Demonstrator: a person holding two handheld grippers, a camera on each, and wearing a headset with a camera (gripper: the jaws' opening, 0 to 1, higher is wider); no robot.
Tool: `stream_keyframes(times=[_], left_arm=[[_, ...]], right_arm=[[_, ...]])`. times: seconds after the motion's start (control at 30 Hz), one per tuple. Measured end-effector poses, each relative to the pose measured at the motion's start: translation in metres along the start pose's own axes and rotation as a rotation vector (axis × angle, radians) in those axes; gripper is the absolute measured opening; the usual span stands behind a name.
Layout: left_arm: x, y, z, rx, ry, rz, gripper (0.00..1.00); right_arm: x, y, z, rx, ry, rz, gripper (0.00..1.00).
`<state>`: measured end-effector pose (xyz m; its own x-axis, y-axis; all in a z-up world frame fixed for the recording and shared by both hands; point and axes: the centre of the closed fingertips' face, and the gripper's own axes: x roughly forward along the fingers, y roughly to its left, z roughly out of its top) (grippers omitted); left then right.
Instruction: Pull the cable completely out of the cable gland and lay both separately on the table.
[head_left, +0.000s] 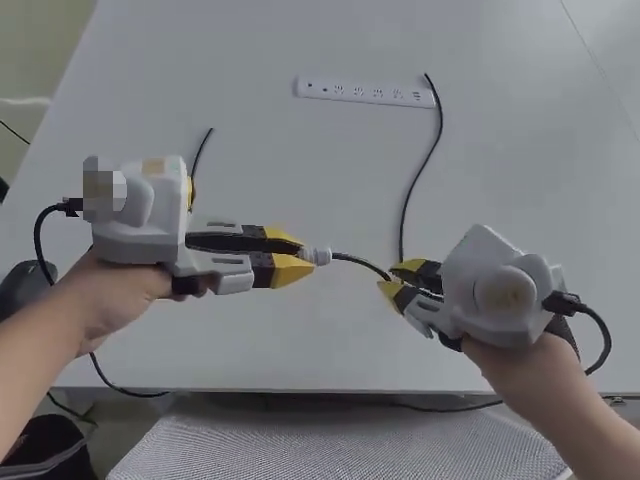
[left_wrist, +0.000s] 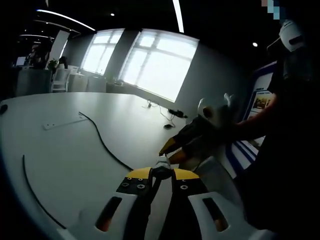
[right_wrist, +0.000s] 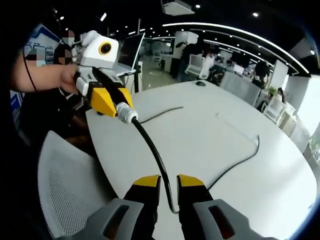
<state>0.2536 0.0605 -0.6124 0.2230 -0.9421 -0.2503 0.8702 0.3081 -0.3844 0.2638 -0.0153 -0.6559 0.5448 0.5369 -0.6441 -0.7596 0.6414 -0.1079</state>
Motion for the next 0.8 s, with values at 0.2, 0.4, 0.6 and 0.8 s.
stream_keyframes(times=[0.2,0.4,0.6,0.8], left_arm=[[0.001,-0.001,-0.002,-0.004,0.008,-0.005,0.15],[0.000,-0.001,-0.001,-0.010,0.006,-0.005,0.15],[0.000,-0.001,-0.002,-0.009,0.009,-0.002,0.15],[0.001,-0.002,-0.003,-0.003,0.013,-0.007,0.15]], right_arm=[[-0.005,0.016,0.031,-0.104,-0.026,0.032,0.13],[0.001,0.030,0.048,-0.115,-0.019,0.053,0.11],[0.008,0.036,0.051,-0.202,-0.004,0.038,0.09],[0.014,0.041,0.050,-0.252,0.009,0.035,0.06]])
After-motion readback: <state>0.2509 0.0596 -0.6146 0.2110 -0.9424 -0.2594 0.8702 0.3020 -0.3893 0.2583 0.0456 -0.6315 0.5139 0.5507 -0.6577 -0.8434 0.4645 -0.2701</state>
